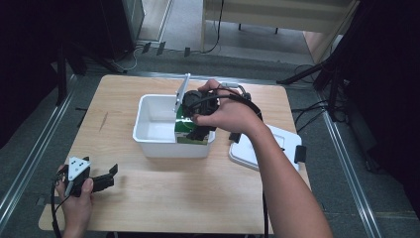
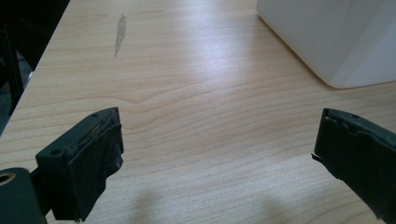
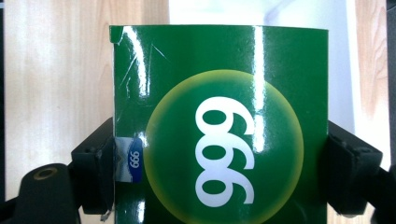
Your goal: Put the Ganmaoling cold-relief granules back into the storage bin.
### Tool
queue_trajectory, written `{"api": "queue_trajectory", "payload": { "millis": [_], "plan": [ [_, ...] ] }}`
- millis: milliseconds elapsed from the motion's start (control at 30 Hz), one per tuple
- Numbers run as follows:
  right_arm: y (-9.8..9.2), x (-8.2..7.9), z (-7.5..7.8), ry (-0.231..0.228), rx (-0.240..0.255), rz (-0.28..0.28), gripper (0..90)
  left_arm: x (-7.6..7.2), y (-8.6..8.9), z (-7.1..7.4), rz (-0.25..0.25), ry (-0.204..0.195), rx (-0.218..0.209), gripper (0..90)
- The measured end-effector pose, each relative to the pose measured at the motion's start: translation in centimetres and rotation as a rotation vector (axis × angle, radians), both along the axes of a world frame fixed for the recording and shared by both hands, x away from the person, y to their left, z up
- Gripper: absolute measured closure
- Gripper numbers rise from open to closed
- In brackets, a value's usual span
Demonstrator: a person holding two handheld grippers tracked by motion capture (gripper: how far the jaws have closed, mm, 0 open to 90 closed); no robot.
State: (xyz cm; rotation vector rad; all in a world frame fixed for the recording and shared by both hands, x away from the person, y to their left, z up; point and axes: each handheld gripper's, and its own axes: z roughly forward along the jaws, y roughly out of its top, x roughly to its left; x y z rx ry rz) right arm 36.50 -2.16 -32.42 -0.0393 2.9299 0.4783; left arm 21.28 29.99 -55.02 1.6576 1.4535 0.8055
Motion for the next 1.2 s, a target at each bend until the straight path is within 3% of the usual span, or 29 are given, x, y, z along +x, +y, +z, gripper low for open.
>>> {"api": "queue_trajectory", "payload": {
  "millis": [367,500,600,833,1067,1100,1200],
  "plan": [
    [0.3,2.5,-0.6,-0.008,0.010,0.008,15.7,0.0,0.0,0.0,0.002,-0.003,-0.005,1.7],
    [0.2,3.9,-1.5,-0.015,0.027,0.020,15.7,0.0,0.0,0.0,0.002,-0.003,-0.007,1.7],
    [0.2,4.6,-2.4,-0.017,0.014,0.022,15.7,0.0,0.0,0.0,0.001,-0.002,-0.006,1.7],
    [0.2,5.3,-4.2,-0.040,-0.023,0.036,15.6,0.0,0.1,0.0,0.001,-0.005,-0.008,1.7],
    [0.3,5.8,-5.5,-0.052,-0.030,0.073,15.4,0.0,0.1,0.0,0.000,-0.006,-0.009,1.7],
    [0.2,5.7,-5.6,-0.044,-0.035,0.043,15.4,0.0,0.1,0.0,0.000,-0.006,-0.009,1.7],
    [0.1,6.3,-6.2,-0.037,-0.019,0.048,15.4,0.0,0.1,0.0,0.000,-0.006,-0.009,1.7]
  ]
}}
